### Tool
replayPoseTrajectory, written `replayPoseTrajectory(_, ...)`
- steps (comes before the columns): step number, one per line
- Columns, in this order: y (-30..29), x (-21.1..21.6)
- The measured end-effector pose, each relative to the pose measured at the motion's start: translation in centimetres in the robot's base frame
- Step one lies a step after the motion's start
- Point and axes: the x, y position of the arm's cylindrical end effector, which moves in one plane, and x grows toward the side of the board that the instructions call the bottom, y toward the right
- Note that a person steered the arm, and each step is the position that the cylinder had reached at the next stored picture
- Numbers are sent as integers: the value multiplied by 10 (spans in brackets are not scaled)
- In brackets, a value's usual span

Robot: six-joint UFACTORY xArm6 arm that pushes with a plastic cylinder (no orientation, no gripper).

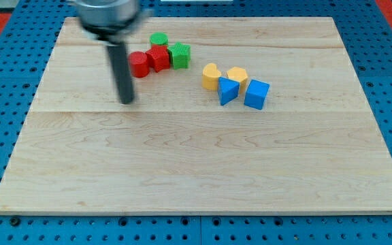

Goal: Push the red circle into the yellow heart

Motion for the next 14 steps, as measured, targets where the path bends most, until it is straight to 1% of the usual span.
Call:
replayPoseTrajectory(1, -58, -57)
replayPoseTrajectory(2, -10, -92)
replayPoseTrajectory(3, 69, -85)
replayPoseTrajectory(4, 75, -69)
replayPoseTrajectory(5, 82, -62)
replayPoseTrajectory(6, 47, -80)
replayPoseTrajectory(7, 73, -64)
replayPoseTrajectory(8, 80, -57)
replayPoseTrajectory(12, 27, -83)
replayPoseTrajectory(13, 16, -78)
replayPoseTrajectory(14, 24, -75)
